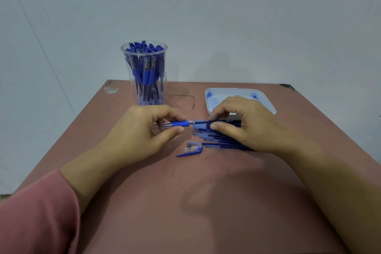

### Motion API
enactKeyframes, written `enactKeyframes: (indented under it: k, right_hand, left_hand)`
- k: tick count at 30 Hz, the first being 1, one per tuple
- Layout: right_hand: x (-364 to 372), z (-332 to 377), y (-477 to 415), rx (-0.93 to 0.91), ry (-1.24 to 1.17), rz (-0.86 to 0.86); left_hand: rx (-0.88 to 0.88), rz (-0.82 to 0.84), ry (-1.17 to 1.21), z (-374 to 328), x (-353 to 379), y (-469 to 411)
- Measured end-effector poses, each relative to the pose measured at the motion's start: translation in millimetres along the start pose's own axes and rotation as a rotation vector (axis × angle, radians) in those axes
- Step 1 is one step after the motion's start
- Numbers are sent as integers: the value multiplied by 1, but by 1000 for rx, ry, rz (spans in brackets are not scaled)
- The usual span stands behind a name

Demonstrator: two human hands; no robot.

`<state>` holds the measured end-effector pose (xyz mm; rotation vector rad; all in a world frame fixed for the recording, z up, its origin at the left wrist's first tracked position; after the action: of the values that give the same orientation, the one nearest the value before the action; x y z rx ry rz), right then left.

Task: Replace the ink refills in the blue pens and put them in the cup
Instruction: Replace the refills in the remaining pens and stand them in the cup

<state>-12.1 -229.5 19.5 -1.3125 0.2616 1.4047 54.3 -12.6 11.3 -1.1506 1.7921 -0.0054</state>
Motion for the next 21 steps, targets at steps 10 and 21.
enactKeyframes:
  k: [10, 21]
  right_hand:
    - [0, 0, 0, 25, -25, -70]
    - [14, 11, -5, 4, -36, -51]
  left_hand:
    - [-22, -21, 9, 4, 0, -1]
    - [-25, 2, 31, 6, 2, 0]
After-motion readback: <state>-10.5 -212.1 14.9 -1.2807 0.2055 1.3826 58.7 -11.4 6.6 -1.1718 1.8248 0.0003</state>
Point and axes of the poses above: each hand's wrist, its own y-axis away from the middle knuckle, its own x-axis out of the palm, z = x × y, the point moved 3 cm from there along -y, towards the middle knuckle, and after that the axes turned 10 degrees about -x, right-handed, at the moved point
